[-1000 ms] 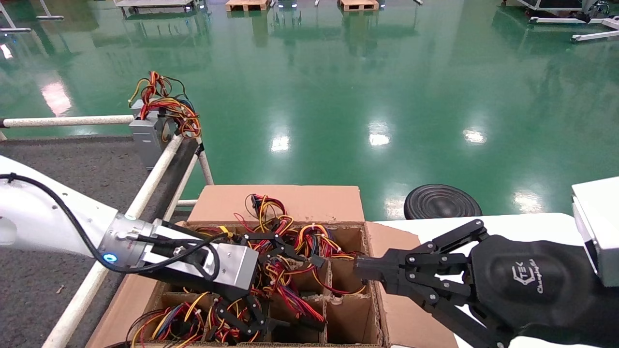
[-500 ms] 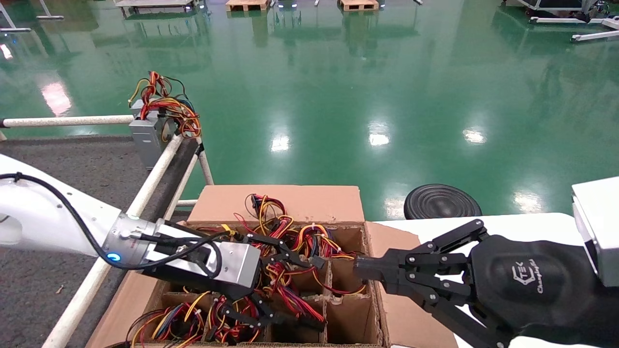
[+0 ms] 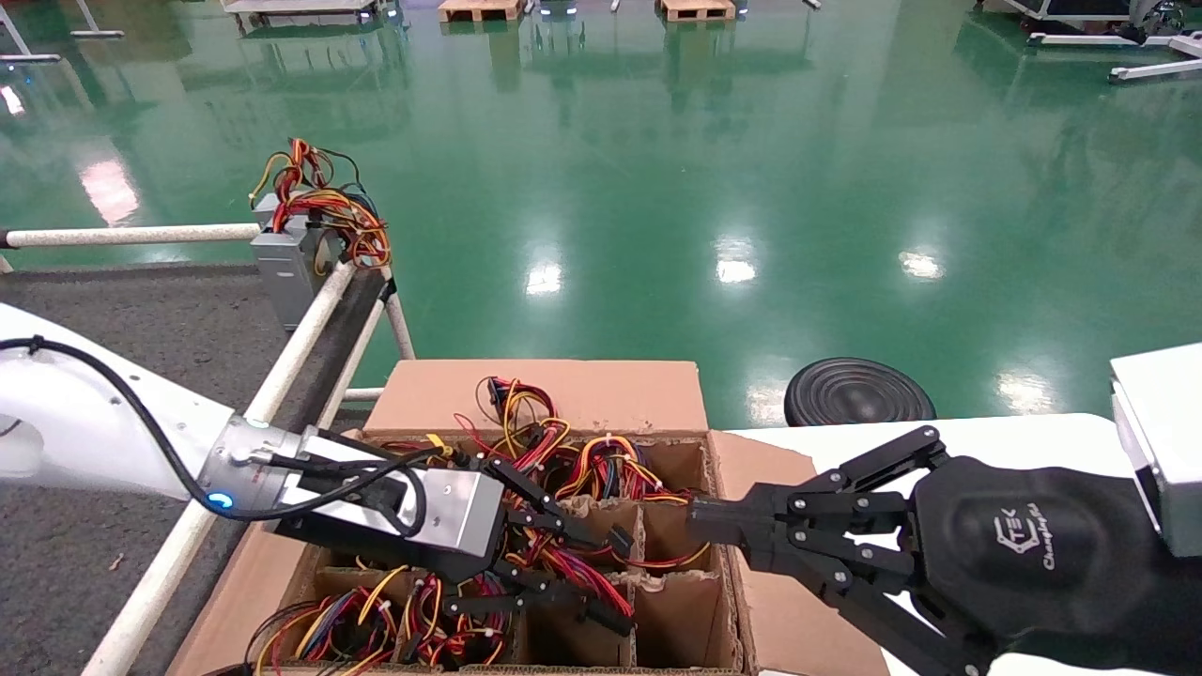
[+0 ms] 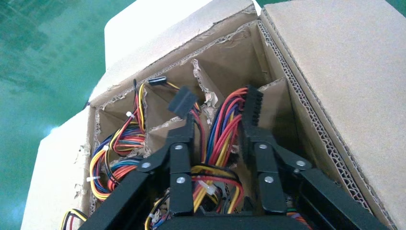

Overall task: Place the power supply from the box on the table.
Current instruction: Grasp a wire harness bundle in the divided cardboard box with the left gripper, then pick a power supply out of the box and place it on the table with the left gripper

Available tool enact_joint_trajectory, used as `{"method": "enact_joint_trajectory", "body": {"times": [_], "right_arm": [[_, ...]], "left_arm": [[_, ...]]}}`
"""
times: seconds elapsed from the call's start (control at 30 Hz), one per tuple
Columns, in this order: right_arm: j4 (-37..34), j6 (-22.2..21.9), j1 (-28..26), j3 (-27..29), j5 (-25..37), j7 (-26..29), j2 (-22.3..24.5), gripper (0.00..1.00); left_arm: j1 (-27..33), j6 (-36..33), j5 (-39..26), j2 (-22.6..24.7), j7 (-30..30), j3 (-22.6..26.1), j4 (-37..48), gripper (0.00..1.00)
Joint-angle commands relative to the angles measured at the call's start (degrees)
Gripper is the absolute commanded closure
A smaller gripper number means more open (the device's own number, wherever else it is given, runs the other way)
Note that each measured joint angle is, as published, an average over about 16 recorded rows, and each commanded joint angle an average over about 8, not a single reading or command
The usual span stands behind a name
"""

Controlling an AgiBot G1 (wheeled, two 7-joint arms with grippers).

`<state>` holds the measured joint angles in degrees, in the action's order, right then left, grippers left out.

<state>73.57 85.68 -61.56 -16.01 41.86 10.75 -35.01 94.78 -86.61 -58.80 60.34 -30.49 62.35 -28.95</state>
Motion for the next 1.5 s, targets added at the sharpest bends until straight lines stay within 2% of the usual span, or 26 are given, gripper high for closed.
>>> {"method": "enact_joint_trajectory", "body": {"times": [0.03, 0.37, 0.7, 1.13, 1.5], "right_arm": [[0.00, 0.00, 0.00, 0.00, 0.00, 0.00, 0.00, 1.00], [0.00, 0.00, 0.00, 0.00, 0.00, 0.00, 0.00, 1.00], [0.00, 0.00, 0.00, 0.00, 0.00, 0.00, 0.00, 1.00], [0.00, 0.00, 0.00, 0.00, 0.00, 0.00, 0.00, 1.00], [0.00, 0.00, 0.00, 0.00, 0.00, 0.00, 0.00, 1.00]], "left_arm": [[0.00, -0.12, 0.21, 0.04, -0.21, 0.18, 0.32, 1.00], [0.51, -0.61, 1.72, -0.41, -0.95, 0.31, 1.16, 1.00], [2.89, -1.89, 4.69, -2.05, -1.29, -1.55, 0.10, 1.00], [11.76, -6.84, 8.92, -3.70, -0.78, -7.76, -4.39, 1.00], [21.05, -8.23, 6.45, -3.97, -0.52, -15.10, -7.89, 1.00]]}}
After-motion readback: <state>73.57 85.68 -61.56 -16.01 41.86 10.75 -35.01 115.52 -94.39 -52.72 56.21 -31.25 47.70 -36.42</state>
